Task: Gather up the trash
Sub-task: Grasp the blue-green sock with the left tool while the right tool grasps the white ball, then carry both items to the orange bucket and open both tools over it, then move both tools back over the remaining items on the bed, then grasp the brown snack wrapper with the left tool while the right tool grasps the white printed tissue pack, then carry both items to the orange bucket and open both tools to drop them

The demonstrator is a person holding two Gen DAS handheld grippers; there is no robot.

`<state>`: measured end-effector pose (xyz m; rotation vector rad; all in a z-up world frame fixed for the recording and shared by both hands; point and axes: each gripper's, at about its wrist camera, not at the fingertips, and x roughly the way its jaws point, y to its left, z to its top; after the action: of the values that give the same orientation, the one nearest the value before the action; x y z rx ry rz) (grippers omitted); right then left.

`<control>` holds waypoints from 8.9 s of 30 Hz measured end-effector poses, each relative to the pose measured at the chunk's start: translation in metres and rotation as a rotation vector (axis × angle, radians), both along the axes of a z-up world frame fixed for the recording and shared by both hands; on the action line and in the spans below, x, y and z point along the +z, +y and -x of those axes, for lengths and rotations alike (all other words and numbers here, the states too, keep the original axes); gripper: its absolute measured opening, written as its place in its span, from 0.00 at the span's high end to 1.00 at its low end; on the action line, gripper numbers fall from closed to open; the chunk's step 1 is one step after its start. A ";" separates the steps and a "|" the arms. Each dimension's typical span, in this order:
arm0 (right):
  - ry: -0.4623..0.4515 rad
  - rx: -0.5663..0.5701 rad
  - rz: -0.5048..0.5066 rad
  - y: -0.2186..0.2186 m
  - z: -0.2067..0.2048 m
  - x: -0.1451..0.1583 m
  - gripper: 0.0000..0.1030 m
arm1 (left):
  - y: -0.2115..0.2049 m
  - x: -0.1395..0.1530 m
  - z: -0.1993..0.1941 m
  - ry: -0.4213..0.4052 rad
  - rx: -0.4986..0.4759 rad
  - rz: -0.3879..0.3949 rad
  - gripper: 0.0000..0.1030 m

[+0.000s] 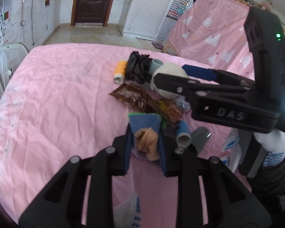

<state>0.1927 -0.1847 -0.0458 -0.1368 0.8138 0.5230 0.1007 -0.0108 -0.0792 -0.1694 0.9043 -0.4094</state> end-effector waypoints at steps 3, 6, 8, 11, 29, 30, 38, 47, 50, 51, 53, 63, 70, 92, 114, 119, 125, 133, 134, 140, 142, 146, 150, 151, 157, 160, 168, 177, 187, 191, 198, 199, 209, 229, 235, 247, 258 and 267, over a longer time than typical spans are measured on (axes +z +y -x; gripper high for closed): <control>0.009 0.006 -0.004 0.001 0.000 -0.002 0.58 | 0.002 0.003 0.004 -0.012 0.010 -0.012 0.78; 0.008 0.007 -0.021 -0.003 0.002 0.001 0.58 | 0.005 0.009 0.008 -0.029 0.026 -0.026 0.78; -0.004 0.003 -0.030 -0.005 0.005 0.005 0.58 | 0.007 0.015 0.011 -0.045 0.042 -0.038 0.78; -0.025 0.004 -0.052 -0.012 0.012 0.014 0.58 | 0.011 0.028 0.017 -0.078 0.066 -0.053 0.78; -0.139 -0.107 -0.176 -0.106 0.055 0.059 0.58 | -0.038 0.092 0.034 -0.227 0.045 -0.108 0.78; -0.144 -0.118 -0.180 -0.113 0.057 0.059 0.58 | -0.043 0.094 0.034 -0.229 0.037 -0.110 0.78; -0.175 -0.222 -0.207 -0.179 0.080 0.064 0.58 | -0.095 0.102 0.035 -0.253 -0.052 -0.126 0.78; -0.192 -0.361 -0.223 -0.263 0.108 0.056 0.58 | -0.165 0.110 0.032 -0.282 -0.174 -0.144 0.78; -0.195 -0.399 -0.225 -0.286 0.118 0.052 0.58 | -0.188 0.111 0.032 -0.286 -0.209 -0.150 0.78; -0.196 -0.413 -0.227 -0.295 0.121 0.050 0.58 | -0.197 0.110 0.032 -0.286 -0.228 -0.152 0.78; -0.199 -0.437 -0.230 -0.310 0.128 0.048 0.58 | -0.211 0.109 0.032 -0.285 -0.251 -0.151 0.78; -0.181 -0.548 -0.231 -0.379 0.161 0.023 0.58 | -0.294 0.105 0.032 -0.268 -0.393 -0.101 0.78; -0.152 -0.602 -0.234 -0.409 0.172 0.005 0.56 | -0.345 0.096 0.029 -0.230 -0.457 -0.088 0.78; -0.149 -0.694 -0.281 -0.425 0.184 0.000 0.44 | -0.357 0.090 0.026 -0.184 -0.465 -0.045 0.29; -0.127 -0.397 -0.181 -0.267 0.106 0.032 0.42 | -0.207 0.101 0.006 -0.200 -0.203 -0.005 0.29; -0.112 -0.331 -0.162 -0.226 0.088 0.031 0.40 | -0.165 0.098 -0.002 -0.189 -0.128 -0.010 0.29; -0.093 -0.267 -0.156 -0.181 0.066 0.028 0.39 | -0.118 0.093 -0.008 -0.178 -0.046 -0.025 0.29; -0.063 -0.200 -0.126 -0.134 0.044 0.021 0.39 | -0.072 0.081 -0.015 -0.142 0.038 -0.032 0.29; -0.059 -0.193 -0.121 -0.131 0.043 0.019 0.39 | -0.066 0.077 -0.015 -0.135 0.050 -0.034 0.29; -0.042 -0.164 -0.100 -0.110 0.034 0.015 0.38 | -0.037 0.061 -0.027 -0.082 0.104 -0.043 0.29; -0.035 -0.153 -0.090 -0.102 0.031 0.013 0.37 | -0.030 0.055 -0.032 -0.061 0.122 -0.047 0.29; -0.024 -0.129 -0.076 -0.092 0.028 0.008 0.36 | -0.017 0.043 -0.039 -0.026 0.151 -0.065 0.29; -0.015 -0.111 -0.069 -0.083 0.024 0.006 0.36 | -0.011 0.030 -0.046 0.013 0.163 -0.086 0.29; -0.011 -0.108 -0.070 -0.081 0.023 0.005 0.36 | -0.010 0.027 -0.048 0.021 0.164 -0.095 0.29; 0.016 -0.090 -0.058 -0.071 0.016 -0.004 0.36 | -0.012 0.016 -0.054 0.034 0.152 -0.137 0.34; 0.025 -0.079 -0.059 -0.067 0.013 -0.006 0.36 | -0.013 0.010 -0.059 0.049 0.139 -0.131 0.35; 0.058 -0.055 -0.045 -0.054 0.006 -0.016 0.36 | -0.019 0.000 -0.063 0.047 0.100 -0.160 0.51; 0.086 -0.047 -0.028 -0.042 -0.001 -0.026 0.36 | -0.017 -0.001 -0.066 0.032 0.134 -0.156 0.67; 0.061 -0.035 -0.032 -0.040 0.006 -0.020 0.73 | -0.011 0.005 -0.058 0.026 0.141 -0.144 0.67; 0.041 -0.046 -0.063 -0.048 0.010 -0.010 0.73 | -0.010 0.012 -0.050 0.014 0.154 -0.143 0.67; -0.013 -0.073 -0.105 -0.074 0.027 0.010 0.73 | -0.015 0.033 -0.031 -0.037 0.173 -0.155 0.67; -0.019 -0.078 -0.109 -0.077 0.029 0.013 0.73 | -0.017 0.037 -0.028 -0.048 0.172 -0.159 0.67; -0.102 -0.149 -0.182 -0.133 0.061 0.041 0.73 | -0.060 0.071 -0.001 -0.136 0.117 -0.191 0.67; -0.182 -0.409 -0.242 -0.284 0.134 0.045 0.73 | -0.188 0.090 0.019 -0.205 -0.137 -0.174 0.67; -0.177 -0.498 -0.233 -0.332 0.153 0.033 0.73 | -0.236 0.088 0.024 -0.210 -0.250 -0.136 0.67; -0.127 -0.597 -0.227 -0.396 0.175 -0.006 0.72 | -0.318 0.076 0.029 -0.179 -0.389 -0.105 0.66; -0.088 -0.633 -0.257 -0.424 0.186 -0.029 0.46 | -0.380 0.065 0.039 -0.166 -0.488 -0.120 0.66; -0.103 -0.686 -0.271 -0.443 0.194 -0.030 0.45 | -0.392 0.061 0.042 -0.155 -0.536 -0.106 0.47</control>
<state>-0.0011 -0.6280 -0.0759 0.3559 0.6302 -0.0274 0.0583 -0.4030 -0.0182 0.2074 0.8087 -0.8575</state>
